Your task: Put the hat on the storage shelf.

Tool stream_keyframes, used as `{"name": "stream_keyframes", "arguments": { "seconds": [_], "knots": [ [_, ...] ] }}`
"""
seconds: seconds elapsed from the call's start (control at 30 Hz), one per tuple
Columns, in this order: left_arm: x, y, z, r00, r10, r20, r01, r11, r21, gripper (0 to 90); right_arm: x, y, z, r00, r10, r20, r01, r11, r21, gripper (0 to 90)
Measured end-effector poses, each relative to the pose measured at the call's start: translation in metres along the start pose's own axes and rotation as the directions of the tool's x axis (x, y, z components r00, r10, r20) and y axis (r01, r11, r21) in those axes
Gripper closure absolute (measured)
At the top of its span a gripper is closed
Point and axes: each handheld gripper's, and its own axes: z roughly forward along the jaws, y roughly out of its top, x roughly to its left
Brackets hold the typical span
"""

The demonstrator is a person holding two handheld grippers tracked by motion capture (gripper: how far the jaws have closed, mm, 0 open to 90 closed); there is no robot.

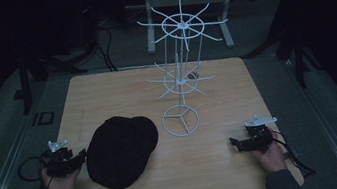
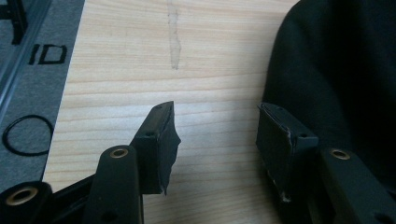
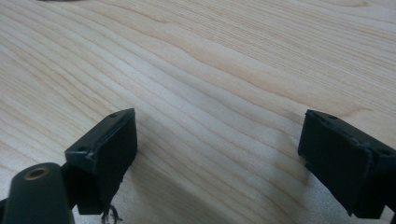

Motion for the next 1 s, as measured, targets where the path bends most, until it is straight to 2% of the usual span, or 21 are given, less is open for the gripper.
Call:
{"name": "stream_keyframes", "arguments": {
  "seconds": [0.37,0.57,0.83,1.0],
  "knots": [
    [-0.003,0.014,-0.014,0.9984,-0.01,0.056,0.012,0.999,-0.042,45.9,0.0,0.0,0.0,1.0,0.001,0.002,-0.001,1.0,0.0,11.7],
    [-0.012,0.022,-0.017,0.997,0.014,0.076,-0.01,0.9986,-0.052,44.1,0.0,0.0,0.0,1.0,0.003,0.003,-0.003,1.0,0.0,11.8],
    [-0.022,0.024,-0.007,0.9936,0.045,0.103,-0.043,0.9989,-0.019,42.8,0.0,0.0,0.0,1.0,0.003,0.004,-0.003,1.0,0.0,11.8],
    [-0.026,0.025,0.004,0.9926,0.067,0.101,-0.069,0.9975,0.014,42.4,0.001,0.0,0.0,1.0,0.004,0.004,-0.004,1.0,-0.001,11.8]
  ]
}}
